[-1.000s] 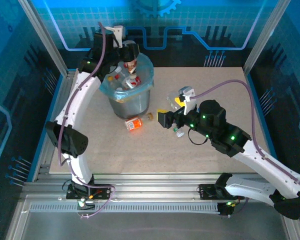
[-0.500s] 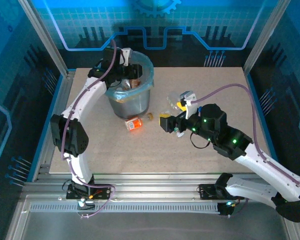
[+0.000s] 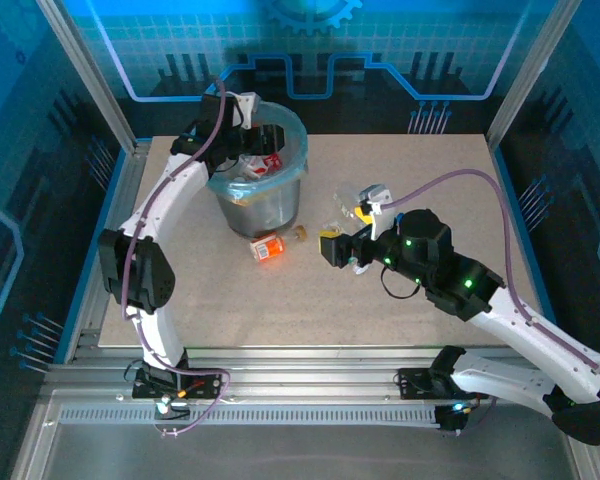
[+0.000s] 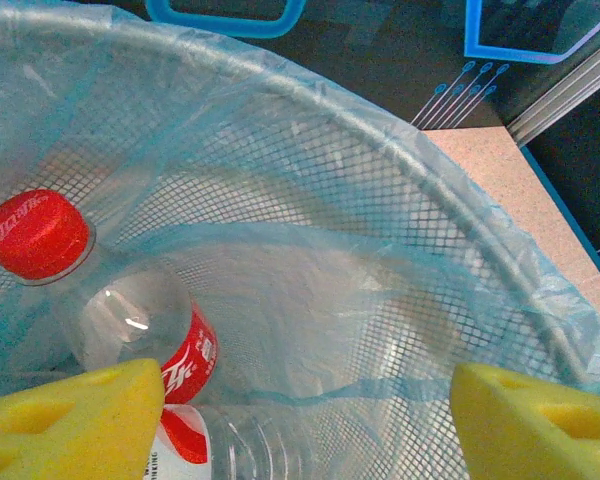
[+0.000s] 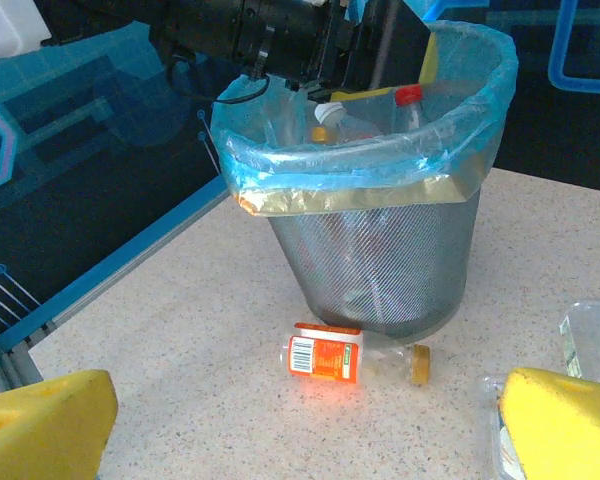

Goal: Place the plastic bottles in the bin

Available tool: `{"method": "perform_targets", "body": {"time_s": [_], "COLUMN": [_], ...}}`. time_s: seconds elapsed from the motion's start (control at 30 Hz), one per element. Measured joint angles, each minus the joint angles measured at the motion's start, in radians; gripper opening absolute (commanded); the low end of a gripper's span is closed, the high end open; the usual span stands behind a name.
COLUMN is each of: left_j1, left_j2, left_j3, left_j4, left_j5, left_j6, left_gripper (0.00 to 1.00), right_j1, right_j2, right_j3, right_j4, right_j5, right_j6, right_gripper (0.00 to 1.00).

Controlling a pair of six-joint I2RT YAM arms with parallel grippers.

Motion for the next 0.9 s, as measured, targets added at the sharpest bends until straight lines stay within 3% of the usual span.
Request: {"method": "perform_targets", "body": {"time_s": [0.23,0.5,0.67,0.9], "left_j1": [0.0,0.0,0.0,-0.043], "left_j2": [-0.026,-0.132,-0.333,-0.611], "left_j3": [0.0,0.0,-0.102,-0.35], "left_j4": [0.0,0.0,0.039,0.089], "left_j5": [0.013,0.02,0.02,0.016], "left_j6": [-0.001,-0.02,-0.028,-0.024], "left_gripper": [0.71,0.71,0.71,0.71], "right_j1": [0.0,-0.002,-0.04,-0.128], "right_j2": [0.001,0.087,0.225,0.351], "right_j3": [-0.002,0.04,0.122,0.117], "right_j4": [-0.001,-0.134,-0.278,-0.344], "right_j5": [0.009,0.171,0.256,0.266], "right_j6": [0.003,0.005,-0.02,-0.047], "right_gripper": [1.0,1.0,0.99,0.84]}}
